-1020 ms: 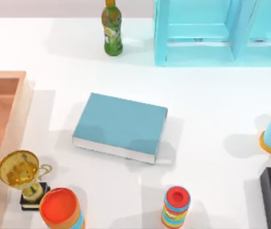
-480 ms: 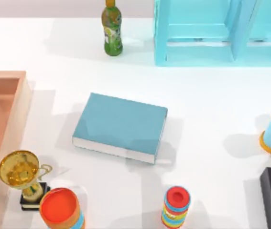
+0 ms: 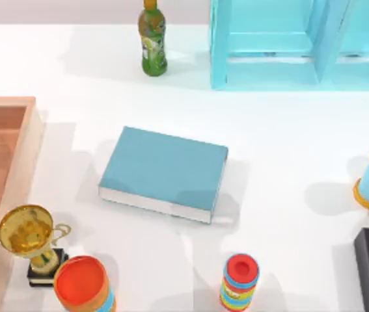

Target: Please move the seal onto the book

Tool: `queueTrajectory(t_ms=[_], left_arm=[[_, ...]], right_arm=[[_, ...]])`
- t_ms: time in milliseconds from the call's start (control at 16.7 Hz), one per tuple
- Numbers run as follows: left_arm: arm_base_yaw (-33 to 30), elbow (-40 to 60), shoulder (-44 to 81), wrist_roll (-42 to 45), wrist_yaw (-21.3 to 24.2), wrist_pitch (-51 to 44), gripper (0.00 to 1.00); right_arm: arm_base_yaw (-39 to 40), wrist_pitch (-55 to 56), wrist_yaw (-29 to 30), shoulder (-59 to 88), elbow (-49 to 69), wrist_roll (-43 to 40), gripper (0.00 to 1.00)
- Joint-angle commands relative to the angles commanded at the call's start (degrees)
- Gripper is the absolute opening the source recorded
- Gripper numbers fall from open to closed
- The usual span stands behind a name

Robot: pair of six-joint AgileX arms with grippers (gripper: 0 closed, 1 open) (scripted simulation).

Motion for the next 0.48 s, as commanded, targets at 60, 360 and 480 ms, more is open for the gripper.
queueTrajectory(t_ms=[60,360,480], left_arm=[[0.04,-1.94,0.80,0.06,0.00,3.15,1.00],[0.19,-8.25,3.50,0.24,0.02,11.59,1.00],[0.19,-8.27,3.51,0.24,0.02,11.61,1.00]], right_arm=[[0.00,0.00,0.00,0.00,0.00,0.00,1.00],[0.00,0.00,0.00,0.00,0.00,0.00,1.00],[0.00,0.00,0.00,0.00,0.00,0.00,1.00]])
